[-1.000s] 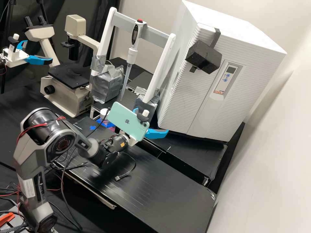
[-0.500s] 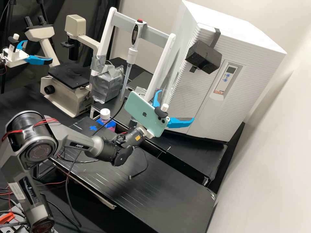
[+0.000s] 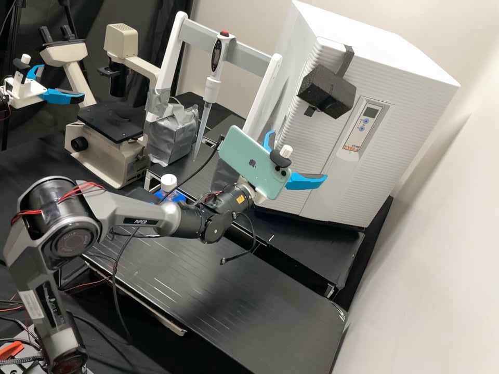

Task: Open the door

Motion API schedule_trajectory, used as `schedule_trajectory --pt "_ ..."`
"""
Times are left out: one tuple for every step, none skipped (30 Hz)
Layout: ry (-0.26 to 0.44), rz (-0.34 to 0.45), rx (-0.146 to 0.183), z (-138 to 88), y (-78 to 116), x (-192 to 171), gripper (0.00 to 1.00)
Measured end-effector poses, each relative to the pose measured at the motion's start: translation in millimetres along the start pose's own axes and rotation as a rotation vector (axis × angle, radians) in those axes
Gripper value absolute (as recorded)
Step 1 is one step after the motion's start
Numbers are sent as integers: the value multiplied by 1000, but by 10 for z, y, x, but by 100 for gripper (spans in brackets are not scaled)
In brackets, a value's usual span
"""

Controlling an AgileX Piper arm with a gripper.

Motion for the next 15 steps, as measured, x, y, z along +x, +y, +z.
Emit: schedule_trajectory --pt "-1 -5 1 -15 -10 11 100" --pt "4 -8 1 -34 -16 20 100" --pt "6 -8 1 -43 -18 24 100" --pt "10 -13 3 -54 -34 26 100" --pt "9 -16 4 -57 -42 28 100" --pt "6 -21 5 -60 -55 29 100" --pt "3 -23 5 -58 -57 30 100" --pt "4 -25 4 -77 -57 37 100" --pt "-2 -30 5 -84 -66 44 100" --pt "-4 -29 3 -95 -53 55 100" --pt "-1 -27 2 -105 -45 61 100" --pt "3 -26 2 -117 -44 72 100" --pt "7 -24 1 -127 -35 84 100" --pt "9 -22 1 -133 -28 95 100" --pt "10 -21 0 -131 -26 113 100"
